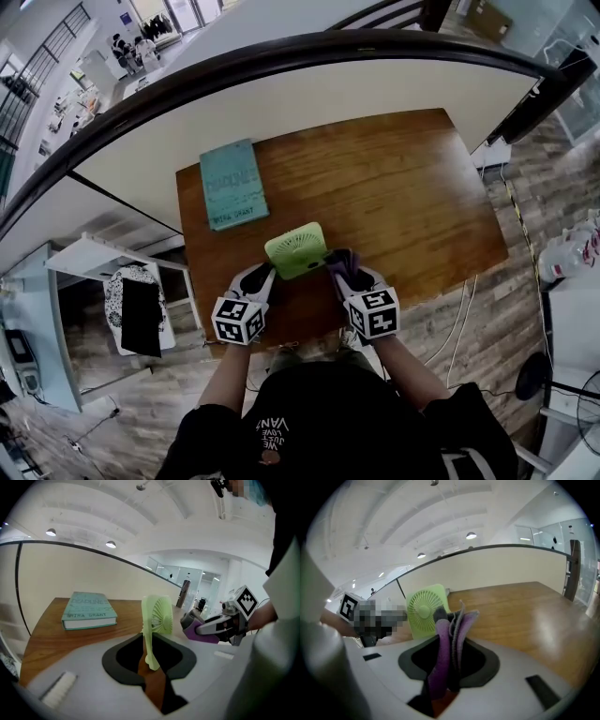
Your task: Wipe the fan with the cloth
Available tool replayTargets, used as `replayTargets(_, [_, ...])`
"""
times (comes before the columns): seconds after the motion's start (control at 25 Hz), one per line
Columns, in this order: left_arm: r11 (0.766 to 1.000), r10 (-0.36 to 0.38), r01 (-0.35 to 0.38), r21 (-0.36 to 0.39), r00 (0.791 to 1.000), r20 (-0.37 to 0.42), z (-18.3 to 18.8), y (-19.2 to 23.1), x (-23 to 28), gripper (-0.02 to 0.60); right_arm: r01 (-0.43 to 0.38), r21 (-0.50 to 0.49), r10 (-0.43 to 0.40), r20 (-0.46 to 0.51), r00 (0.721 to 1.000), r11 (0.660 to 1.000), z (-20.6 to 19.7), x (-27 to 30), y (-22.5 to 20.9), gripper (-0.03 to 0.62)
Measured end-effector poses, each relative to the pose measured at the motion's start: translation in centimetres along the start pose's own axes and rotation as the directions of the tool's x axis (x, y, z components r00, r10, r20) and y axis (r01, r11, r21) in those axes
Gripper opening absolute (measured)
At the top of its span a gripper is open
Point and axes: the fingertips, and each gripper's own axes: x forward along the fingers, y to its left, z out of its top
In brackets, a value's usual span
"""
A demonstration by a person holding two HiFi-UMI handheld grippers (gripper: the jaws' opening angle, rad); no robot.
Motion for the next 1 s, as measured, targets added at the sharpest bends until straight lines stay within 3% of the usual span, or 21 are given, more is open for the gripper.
replayTargets(0.28, [0.991,0.131,-0.130,-0.020,0.987,0.097,1.8,-1.0,-2.8,0.033,-0.069,-0.047,0.074,0.112,0.991,0.997,3.2,-3.3,0.5,0.117])
replayTargets(0.56, [0.967,0.255,-0.247,-0.066,0.936,0.241,4.2,-4.7,-6.1,0.011,-0.178,-0.153,0.205,0.181,0.962,0.972,5.4,-7.1,1.5,0.117])
replayTargets(0.72, [0.961,0.277,-0.261,-0.094,0.915,0.294,4.7,-8.0,-7.8,0.011,-0.217,-0.212,0.259,0.192,0.947,0.953,5.4,-9.3,1.7,0.117])
replayTargets(1.0, [0.963,0.271,-0.258,-0.080,0.915,0.299,4.1,-12.4,-10.4,0.011,-0.238,-0.242,0.288,0.194,0.938,0.940,4.0,-12.4,2.4,0.117])
